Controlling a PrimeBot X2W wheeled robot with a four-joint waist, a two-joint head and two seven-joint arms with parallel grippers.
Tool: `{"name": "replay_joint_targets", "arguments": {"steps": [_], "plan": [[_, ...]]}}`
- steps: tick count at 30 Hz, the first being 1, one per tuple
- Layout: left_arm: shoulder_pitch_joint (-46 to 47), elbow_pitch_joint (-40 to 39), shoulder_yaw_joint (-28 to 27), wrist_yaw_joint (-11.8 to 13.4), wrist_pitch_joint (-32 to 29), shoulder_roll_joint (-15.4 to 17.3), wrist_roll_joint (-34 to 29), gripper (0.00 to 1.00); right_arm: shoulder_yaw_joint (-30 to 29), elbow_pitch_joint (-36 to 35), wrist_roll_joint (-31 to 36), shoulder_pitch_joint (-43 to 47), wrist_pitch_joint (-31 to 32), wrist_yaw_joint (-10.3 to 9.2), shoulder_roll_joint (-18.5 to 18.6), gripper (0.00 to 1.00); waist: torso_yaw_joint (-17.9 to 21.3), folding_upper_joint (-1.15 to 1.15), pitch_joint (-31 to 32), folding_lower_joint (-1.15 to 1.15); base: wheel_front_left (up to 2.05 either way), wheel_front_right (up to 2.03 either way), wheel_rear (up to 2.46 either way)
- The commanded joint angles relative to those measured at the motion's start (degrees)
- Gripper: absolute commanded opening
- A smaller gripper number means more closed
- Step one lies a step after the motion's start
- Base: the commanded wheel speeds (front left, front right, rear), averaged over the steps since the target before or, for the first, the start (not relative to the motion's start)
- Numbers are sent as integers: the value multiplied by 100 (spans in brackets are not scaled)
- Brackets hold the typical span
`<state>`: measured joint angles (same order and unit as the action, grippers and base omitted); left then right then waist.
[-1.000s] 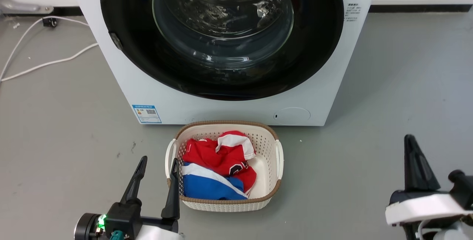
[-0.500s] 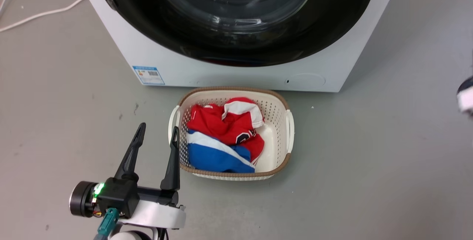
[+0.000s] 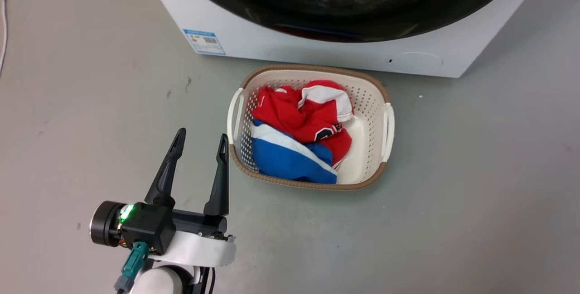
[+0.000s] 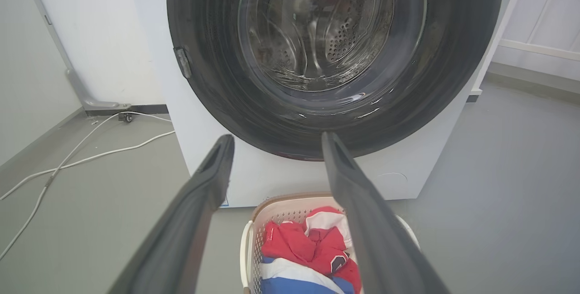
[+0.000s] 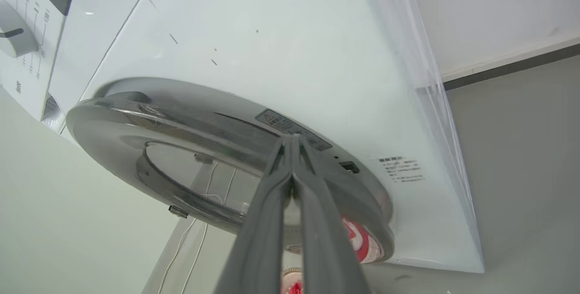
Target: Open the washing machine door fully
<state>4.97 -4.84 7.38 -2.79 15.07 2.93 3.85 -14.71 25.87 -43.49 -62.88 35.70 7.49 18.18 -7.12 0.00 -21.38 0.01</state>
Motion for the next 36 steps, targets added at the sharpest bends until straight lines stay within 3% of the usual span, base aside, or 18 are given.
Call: {"name": "replay_joint_targets", "arguments": {"steps": [1, 8, 16, 36], "plan": [[102, -28, 43, 25, 16, -7, 38, 100, -12, 131, 49, -301, 304, -1, -44, 0, -163, 0, -168, -1, 0, 0, 0], [228, -17, 181, 83, 16, -6, 140, 100, -105, 513, 557, -1009, 1009, -1, -114, 0, -398, 0, -375, -1, 0, 0, 0], [318, -70, 299, 154, 16, -7, 220, 100, -432, 765, 1057, -1391, 1249, 0, -189, 0, -604, 0, -546, -1, 0, 0, 0], [275, 15, 362, 232, 16, -7, 254, 100, -826, 304, 1188, -871, 2453, 8, -814, 0, -640, 0, -432, -1, 0, 0, 0]]}}
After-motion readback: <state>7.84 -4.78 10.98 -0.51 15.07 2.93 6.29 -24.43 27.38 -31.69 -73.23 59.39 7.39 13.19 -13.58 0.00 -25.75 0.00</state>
